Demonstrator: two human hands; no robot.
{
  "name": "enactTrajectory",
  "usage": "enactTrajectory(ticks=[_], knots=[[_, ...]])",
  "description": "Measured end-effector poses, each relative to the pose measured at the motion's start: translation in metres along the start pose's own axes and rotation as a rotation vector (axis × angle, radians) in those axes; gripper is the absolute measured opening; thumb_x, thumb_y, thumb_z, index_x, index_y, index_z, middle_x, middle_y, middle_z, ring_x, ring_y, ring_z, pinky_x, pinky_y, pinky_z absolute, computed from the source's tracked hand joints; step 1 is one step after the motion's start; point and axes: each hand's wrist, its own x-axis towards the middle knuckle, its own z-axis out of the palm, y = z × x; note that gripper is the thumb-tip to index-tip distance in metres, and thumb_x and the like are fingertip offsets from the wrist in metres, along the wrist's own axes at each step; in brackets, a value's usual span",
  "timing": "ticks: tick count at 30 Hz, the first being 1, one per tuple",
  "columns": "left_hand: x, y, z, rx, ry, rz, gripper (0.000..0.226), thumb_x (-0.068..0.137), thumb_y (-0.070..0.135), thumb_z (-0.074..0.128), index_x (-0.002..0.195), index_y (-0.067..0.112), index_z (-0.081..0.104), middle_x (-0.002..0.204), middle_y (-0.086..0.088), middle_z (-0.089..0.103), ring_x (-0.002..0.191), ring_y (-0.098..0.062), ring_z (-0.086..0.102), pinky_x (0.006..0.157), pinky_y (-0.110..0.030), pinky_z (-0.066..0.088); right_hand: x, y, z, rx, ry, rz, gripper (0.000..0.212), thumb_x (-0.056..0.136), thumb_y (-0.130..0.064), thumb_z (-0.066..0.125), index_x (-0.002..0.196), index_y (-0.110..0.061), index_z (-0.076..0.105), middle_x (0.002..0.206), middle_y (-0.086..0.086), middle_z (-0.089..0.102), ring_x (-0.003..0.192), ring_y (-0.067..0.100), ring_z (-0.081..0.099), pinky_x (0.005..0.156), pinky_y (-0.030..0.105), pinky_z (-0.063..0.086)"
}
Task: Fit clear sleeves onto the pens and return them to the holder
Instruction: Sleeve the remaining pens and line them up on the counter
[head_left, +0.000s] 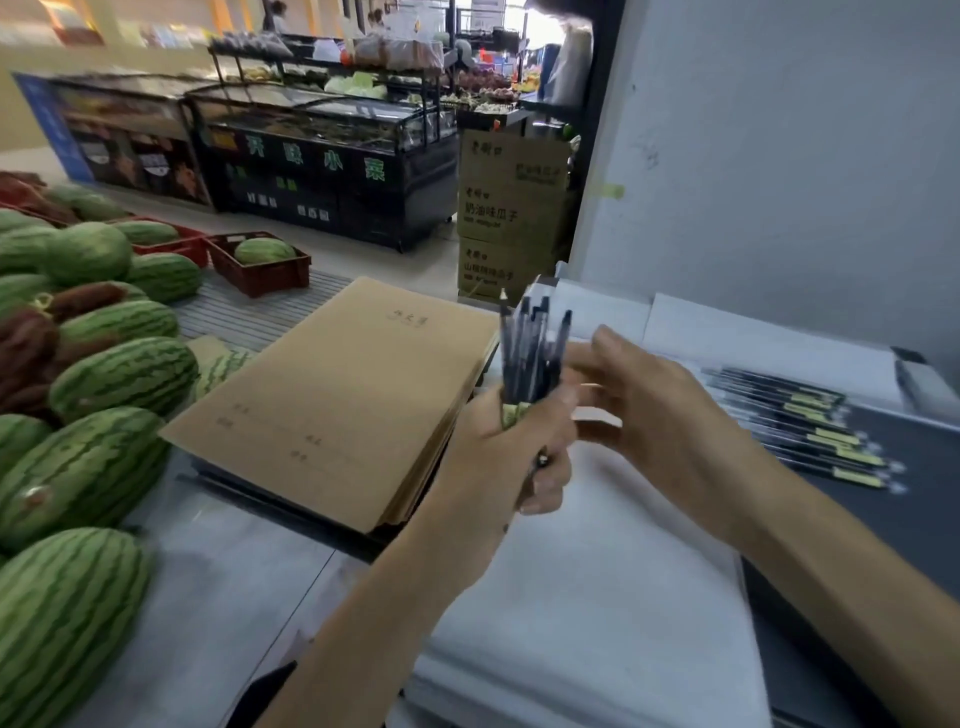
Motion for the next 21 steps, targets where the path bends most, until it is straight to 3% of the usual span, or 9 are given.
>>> enactTrajectory(ticks=[2, 4, 8, 11, 14, 18, 21], knots=[[0.004, -0.002, -0.005, -0.033, 0.152, 0.014, 0.035, 0.102, 0.033, 0.065, 0.078, 0.016, 0.046, 0.062, 0.003, 0.04, 0.041, -0.009, 0.036, 0.037, -0.019, 0.028, 0.005, 0.0, -0.012, -0.023, 0.166, 0.023, 0.046, 0.095, -0.062, 0.062, 0.112, -0.023, 0.081, 0.107, 0.004, 0.077, 0.103, 0.024, 0.072, 0.09, 0.037, 0.06], [0.007, -0.008, -0.011, -0.045, 0.25, 0.047, 0.042, 0.097, 0.043, 0.067, 0.078, 0.015, 0.043, 0.061, 0.002, 0.04, 0.04, -0.01, 0.036, 0.036, -0.02, 0.028, 0.008, 0.005, -0.019, -0.196, 0.309, -0.014, 0.026, 0.102, -0.044, 0.062, 0.103, -0.028, 0.083, 0.099, -0.004, 0.077, 0.096, 0.017, 0.073, 0.082, 0.032, 0.06], [0.007, -0.009, -0.014, -0.107, 0.321, 0.074, 0.038, 0.089, 0.046, 0.07, 0.097, 0.014, 0.052, 0.062, 0.002, 0.041, 0.038, -0.009, 0.034, 0.036, -0.019, 0.025, 0.014, 0.018, -0.02, -0.499, 0.395, -0.078, 0.016, 0.1, -0.018, 0.067, 0.099, -0.029, 0.078, 0.091, -0.009, 0.076, 0.086, 0.013, 0.069, 0.075, 0.03, 0.06], [0.007, -0.012, -0.015, -0.065, 0.342, 0.096, 0.025, 0.101, 0.032, 0.064, 0.097, 0.009, 0.054, 0.06, 0.001, 0.044, 0.036, -0.01, 0.034, 0.036, -0.018, 0.022, 0.027, 0.021, -0.02, -0.733, 0.376, -0.078, 0.016, 0.099, -0.019, 0.067, 0.104, -0.032, 0.075, 0.094, -0.013, 0.072, 0.085, 0.007, 0.067, 0.071, 0.023, 0.053], [0.007, -0.013, -0.014, -0.028, 0.344, 0.077, 0.038, 0.103, 0.03, 0.062, 0.103, -0.007, 0.053, 0.06, 0.0, 0.05, 0.036, -0.01, 0.036, 0.036, -0.018, 0.022, 0.045, 0.017, -0.017, -0.925, 0.304, -0.081, 0.021, 0.103, -0.023, 0.064, 0.12, -0.032, 0.071, 0.101, -0.011, 0.067, 0.087, 0.006, 0.064, 0.08, 0.026, 0.053], [0.004, -0.011, -0.013, 0.024, 0.314, 0.05, 0.031, 0.102, 0.033, 0.062, 0.107, 0.002, 0.063, 0.062, -0.001, 0.054, 0.037, -0.012, 0.039, 0.036, -0.016, 0.025, 0.064, 0.021, -0.011, -1.021, 0.18, -0.127, 0.035, 0.108, -0.023, 0.053, 0.139, -0.037, 0.063, 0.111, -0.006, 0.06, 0.09, 0.011, 0.057, 0.083, 0.029, 0.047], [0.003, -0.012, -0.013, 0.011, 0.309, 0.056, 0.028, 0.102, 0.033, 0.061, 0.104, 0.006, 0.066, 0.062, -0.003, 0.055, 0.036, -0.013, 0.04, 0.036, -0.016, 0.025, 0.066, 0.027, -0.011, -1.16, 0.099, -0.153, 0.044, 0.108, -0.017, 0.047, 0.143, -0.039, 0.061, 0.113, -0.006, 0.053, 0.092, 0.012, 0.054, 0.075, 0.028, 0.043]])
